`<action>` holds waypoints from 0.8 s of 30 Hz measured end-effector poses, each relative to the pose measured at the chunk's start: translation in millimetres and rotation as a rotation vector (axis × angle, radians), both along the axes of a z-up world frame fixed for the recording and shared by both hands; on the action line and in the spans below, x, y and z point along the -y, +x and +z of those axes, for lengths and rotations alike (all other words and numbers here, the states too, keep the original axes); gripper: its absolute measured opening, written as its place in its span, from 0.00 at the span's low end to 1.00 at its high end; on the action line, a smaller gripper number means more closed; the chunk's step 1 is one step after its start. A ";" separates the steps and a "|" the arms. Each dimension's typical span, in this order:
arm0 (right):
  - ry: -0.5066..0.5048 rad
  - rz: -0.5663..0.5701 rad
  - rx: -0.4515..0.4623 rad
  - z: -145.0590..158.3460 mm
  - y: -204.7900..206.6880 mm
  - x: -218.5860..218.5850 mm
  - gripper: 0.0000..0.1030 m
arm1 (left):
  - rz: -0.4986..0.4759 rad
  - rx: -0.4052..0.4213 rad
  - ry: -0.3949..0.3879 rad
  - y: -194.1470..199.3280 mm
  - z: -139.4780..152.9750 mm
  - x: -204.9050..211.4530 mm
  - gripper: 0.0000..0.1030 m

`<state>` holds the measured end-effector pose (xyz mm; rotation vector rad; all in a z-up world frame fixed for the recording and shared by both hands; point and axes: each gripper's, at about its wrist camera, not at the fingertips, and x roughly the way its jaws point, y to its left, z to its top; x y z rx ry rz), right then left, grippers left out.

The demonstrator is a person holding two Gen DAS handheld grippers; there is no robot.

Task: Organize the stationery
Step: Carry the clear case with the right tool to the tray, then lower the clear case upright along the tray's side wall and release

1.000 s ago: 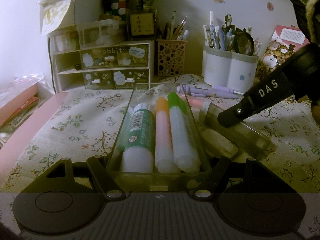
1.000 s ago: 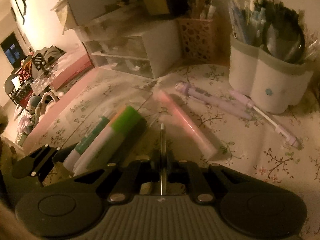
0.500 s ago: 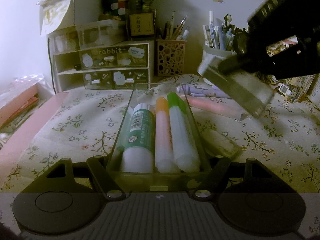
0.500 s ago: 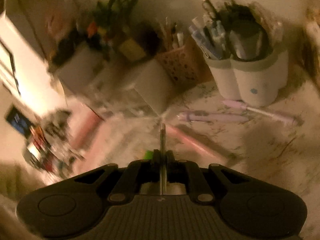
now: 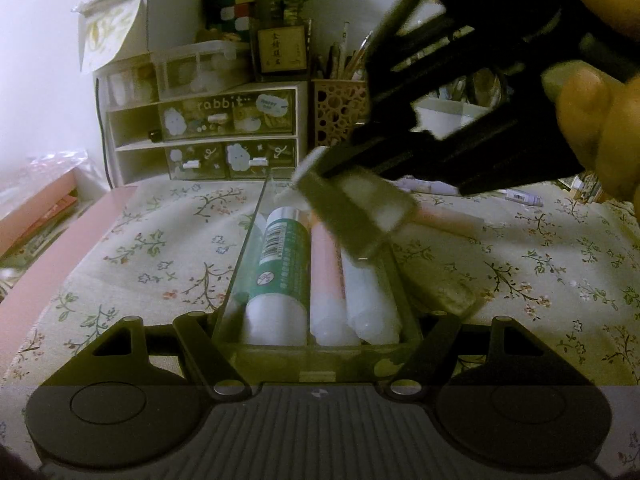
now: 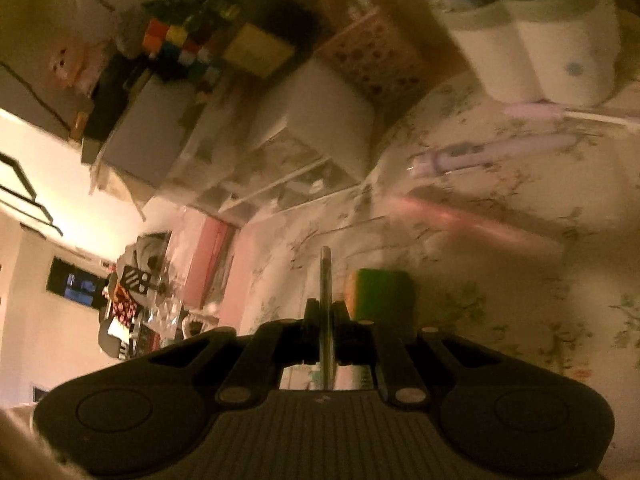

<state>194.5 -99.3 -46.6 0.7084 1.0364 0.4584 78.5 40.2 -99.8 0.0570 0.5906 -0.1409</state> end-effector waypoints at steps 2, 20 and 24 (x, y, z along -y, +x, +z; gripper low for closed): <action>-0.007 0.013 -0.009 -0.5 3.6 -7.4 0.11 | 0.000 0.000 0.001 0.0 0.0 0.0 0.71; -0.083 0.201 0.001 3.4 10.1 -37.1 0.18 | -0.002 0.000 0.001 1.0 -0.4 -1.4 0.71; -0.130 0.253 0.037 6.5 9.0 -45.4 0.18 | -0.002 0.000 0.001 0.9 -0.4 -1.4 0.71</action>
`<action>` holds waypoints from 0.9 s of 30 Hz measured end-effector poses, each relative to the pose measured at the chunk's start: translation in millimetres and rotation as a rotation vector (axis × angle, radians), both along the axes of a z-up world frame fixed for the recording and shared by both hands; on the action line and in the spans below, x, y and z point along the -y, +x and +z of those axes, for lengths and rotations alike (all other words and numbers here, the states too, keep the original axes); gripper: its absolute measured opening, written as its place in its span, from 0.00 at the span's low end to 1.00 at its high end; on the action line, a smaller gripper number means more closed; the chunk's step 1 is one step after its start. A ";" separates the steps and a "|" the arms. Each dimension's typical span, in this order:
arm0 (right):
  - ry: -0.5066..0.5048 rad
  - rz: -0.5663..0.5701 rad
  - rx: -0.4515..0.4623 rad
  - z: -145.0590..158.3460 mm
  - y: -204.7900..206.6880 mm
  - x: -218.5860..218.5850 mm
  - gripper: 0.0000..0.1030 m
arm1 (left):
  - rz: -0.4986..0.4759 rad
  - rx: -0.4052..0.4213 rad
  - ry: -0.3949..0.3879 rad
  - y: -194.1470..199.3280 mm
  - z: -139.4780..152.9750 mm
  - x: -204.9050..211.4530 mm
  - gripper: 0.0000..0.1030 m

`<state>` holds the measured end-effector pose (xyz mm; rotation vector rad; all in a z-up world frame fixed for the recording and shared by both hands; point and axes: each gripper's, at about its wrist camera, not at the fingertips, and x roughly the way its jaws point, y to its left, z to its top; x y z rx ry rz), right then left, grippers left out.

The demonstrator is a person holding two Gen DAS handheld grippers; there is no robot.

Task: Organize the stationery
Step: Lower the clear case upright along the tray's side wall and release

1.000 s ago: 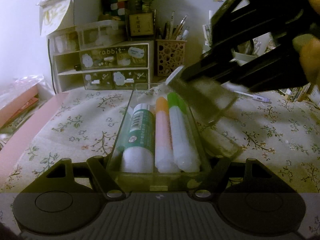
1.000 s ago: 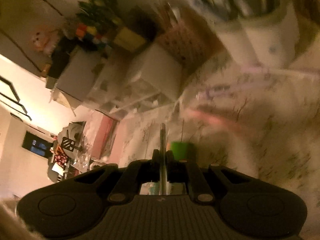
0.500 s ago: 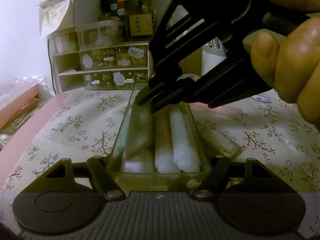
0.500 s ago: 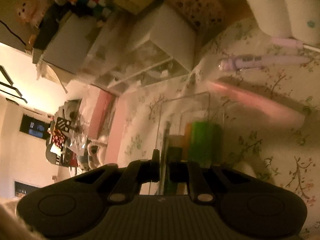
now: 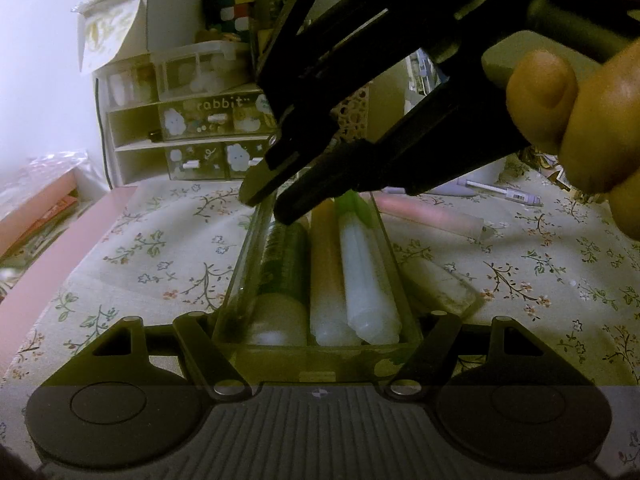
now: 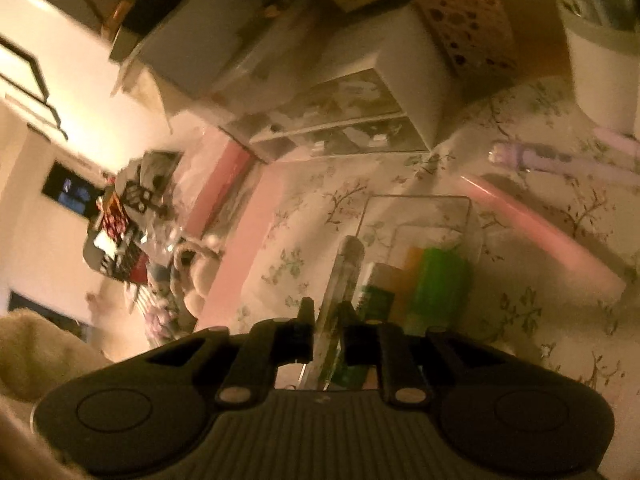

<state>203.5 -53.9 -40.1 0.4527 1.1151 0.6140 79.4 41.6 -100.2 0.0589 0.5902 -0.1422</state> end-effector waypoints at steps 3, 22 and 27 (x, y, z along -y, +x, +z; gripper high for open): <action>-0.012 0.019 0.000 -1.3 0.8 -2.6 0.18 | 0.000 0.000 0.000 0.0 0.0 0.0 0.71; -0.087 0.083 0.002 -4.2 5.9 -10.4 0.17 | 0.001 0.000 0.002 -1.2 -0.2 1.4 0.71; -0.080 0.101 0.005 -1.2 5.2 -8.0 0.19 | -0.002 0.001 0.002 -1.5 -0.3 1.9 0.71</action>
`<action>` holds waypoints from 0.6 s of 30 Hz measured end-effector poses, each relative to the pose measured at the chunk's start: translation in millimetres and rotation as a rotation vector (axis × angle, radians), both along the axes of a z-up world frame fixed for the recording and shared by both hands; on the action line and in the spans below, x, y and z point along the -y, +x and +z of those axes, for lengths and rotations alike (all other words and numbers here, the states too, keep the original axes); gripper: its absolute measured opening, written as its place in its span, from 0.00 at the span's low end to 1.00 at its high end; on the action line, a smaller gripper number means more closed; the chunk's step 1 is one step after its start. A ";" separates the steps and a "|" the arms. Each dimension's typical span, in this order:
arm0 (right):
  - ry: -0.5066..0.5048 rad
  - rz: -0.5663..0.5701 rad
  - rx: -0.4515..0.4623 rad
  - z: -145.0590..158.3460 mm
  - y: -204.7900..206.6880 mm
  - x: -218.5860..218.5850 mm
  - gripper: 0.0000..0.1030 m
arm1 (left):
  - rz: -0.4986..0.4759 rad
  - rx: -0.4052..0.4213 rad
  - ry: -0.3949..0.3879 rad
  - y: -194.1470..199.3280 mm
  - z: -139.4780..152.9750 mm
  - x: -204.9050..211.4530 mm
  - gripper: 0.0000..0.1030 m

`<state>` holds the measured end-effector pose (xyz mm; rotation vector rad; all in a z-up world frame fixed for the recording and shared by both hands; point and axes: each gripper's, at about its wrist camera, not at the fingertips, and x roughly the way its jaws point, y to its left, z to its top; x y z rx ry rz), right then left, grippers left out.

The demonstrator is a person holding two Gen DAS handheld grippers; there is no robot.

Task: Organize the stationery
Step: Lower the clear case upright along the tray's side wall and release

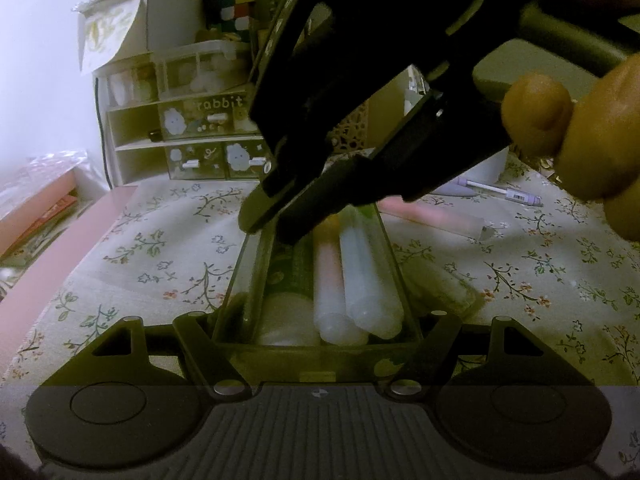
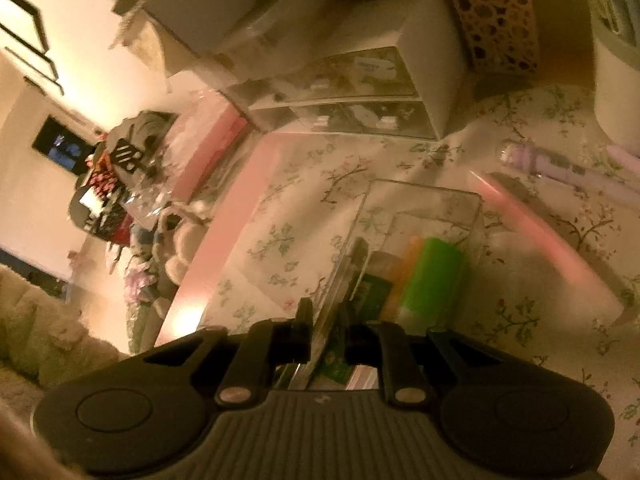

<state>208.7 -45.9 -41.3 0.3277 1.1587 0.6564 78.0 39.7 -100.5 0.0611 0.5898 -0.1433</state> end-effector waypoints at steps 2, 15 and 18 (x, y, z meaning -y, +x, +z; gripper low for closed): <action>0.018 0.002 0.015 4.2 -1.1 3.1 0.20 | -0.001 0.000 -0.001 0.1 -0.2 -0.1 0.71; 0.026 0.013 0.051 4.1 -2.3 5.0 0.08 | 0.000 0.001 0.001 -0.5 -0.5 1.7 0.71; 0.086 -0.006 0.070 10.3 -6.0 19.6 0.10 | 0.000 0.001 0.001 -0.4 -0.5 1.6 0.71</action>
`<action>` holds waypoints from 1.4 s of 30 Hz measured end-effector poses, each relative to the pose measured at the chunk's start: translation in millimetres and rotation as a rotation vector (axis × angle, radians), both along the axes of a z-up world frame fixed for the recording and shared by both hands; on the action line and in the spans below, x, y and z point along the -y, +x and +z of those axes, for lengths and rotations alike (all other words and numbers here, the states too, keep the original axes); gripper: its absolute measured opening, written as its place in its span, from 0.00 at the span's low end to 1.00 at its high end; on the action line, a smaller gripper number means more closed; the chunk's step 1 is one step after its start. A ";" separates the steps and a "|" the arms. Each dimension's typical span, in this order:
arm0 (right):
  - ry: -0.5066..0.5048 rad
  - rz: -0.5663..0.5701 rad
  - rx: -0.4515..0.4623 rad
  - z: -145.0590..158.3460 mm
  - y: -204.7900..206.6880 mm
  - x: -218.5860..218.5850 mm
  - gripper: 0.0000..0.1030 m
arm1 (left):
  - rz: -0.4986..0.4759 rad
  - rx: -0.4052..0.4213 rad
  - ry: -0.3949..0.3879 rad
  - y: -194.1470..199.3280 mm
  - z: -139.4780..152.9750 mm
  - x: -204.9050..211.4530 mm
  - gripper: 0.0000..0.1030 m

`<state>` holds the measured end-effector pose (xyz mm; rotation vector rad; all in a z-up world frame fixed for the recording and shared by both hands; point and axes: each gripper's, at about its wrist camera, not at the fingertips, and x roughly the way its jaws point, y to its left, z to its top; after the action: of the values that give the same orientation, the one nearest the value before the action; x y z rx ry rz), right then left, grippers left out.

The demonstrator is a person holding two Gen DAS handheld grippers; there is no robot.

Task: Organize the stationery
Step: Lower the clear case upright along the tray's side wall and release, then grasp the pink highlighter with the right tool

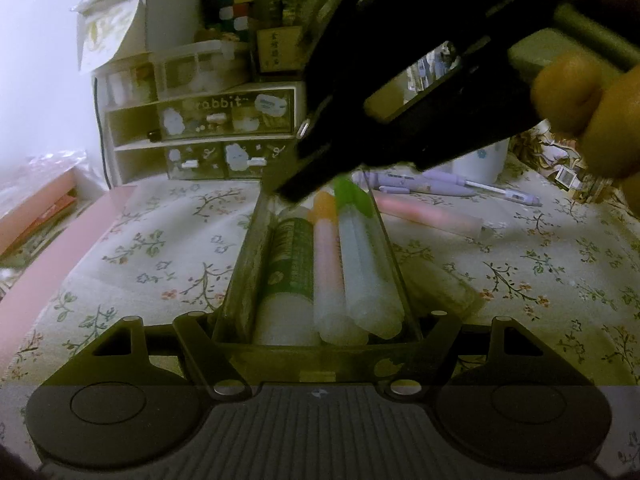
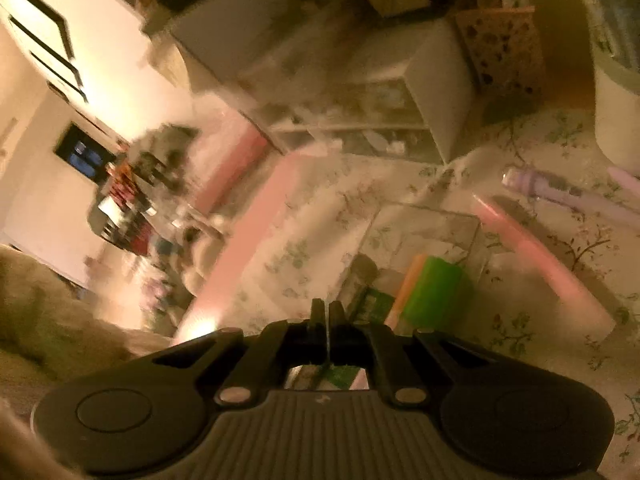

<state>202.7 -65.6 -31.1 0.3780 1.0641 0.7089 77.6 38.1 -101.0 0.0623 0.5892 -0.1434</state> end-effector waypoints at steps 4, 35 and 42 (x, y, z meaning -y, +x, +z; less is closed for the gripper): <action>0.031 -0.077 0.059 12.2 -6.7 28.9 0.13 | 0.000 0.000 0.001 0.0 0.0 0.0 0.71; -0.506 -0.056 0.449 -19.2 -20.5 45.9 0.34 | -0.002 0.000 0.000 -0.5 0.1 -0.8 0.71; -0.588 0.073 0.419 -37.2 -1.8 19.3 0.30 | -0.002 0.000 0.000 -0.5 0.1 -0.7 0.71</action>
<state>200.9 -84.8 -68.3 -0.3069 0.8377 0.4793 77.1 38.8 -100.9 0.0631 0.5887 -0.1452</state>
